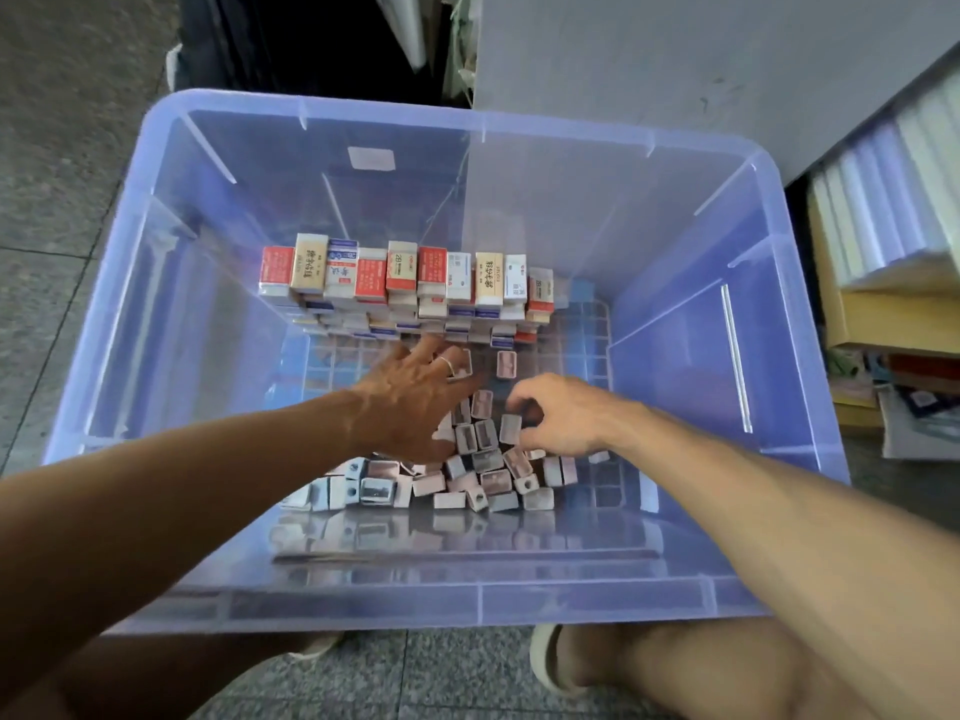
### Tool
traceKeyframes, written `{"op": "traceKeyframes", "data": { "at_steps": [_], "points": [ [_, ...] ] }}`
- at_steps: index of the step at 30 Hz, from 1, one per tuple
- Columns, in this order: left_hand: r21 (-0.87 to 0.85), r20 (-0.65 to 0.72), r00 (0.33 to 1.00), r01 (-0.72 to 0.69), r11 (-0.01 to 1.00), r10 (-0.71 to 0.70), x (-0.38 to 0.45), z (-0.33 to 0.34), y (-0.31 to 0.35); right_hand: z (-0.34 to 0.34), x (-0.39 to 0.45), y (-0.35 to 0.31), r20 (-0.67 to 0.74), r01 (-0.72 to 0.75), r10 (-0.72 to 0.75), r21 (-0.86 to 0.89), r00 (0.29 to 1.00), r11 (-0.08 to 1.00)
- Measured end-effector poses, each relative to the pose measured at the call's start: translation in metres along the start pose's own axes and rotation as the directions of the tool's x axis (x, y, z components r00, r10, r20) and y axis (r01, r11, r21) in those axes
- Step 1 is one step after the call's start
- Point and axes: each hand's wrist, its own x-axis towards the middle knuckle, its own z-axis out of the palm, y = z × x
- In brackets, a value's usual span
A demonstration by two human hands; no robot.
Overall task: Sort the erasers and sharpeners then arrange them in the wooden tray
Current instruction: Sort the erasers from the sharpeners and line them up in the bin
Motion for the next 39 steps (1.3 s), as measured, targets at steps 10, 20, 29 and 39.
{"op": "traceKeyframes", "data": {
  "at_steps": [10, 20, 29, 39],
  "points": [
    [-0.440, 0.061, 0.998, 0.026, 0.897, 0.002, -0.040, -0.007, -0.023, 0.005, 0.017, -0.018, -0.060, 0.142, -0.141, 0.013, 0.988, 0.990],
    [-0.363, 0.128, 0.985, 0.156, 0.919, -0.117, -0.029, 0.006, -0.025, 0.013, 0.036, -0.035, -0.124, 0.151, -0.176, -0.194, 0.977, 0.969],
    [-0.436, 0.164, 0.982, 0.157, 0.886, -0.094, -0.041, 0.003, -0.024, 0.004, 0.012, -0.025, -0.093, 0.026, -0.041, -0.155, 0.995, 0.988],
    [-0.482, 0.084, 0.993, 0.117, 0.869, -0.088, -0.023, -0.007, -0.012, -0.027, 0.034, 0.026, -0.419, -0.297, 0.314, 0.107, 0.852, 0.949]
  ]
}}
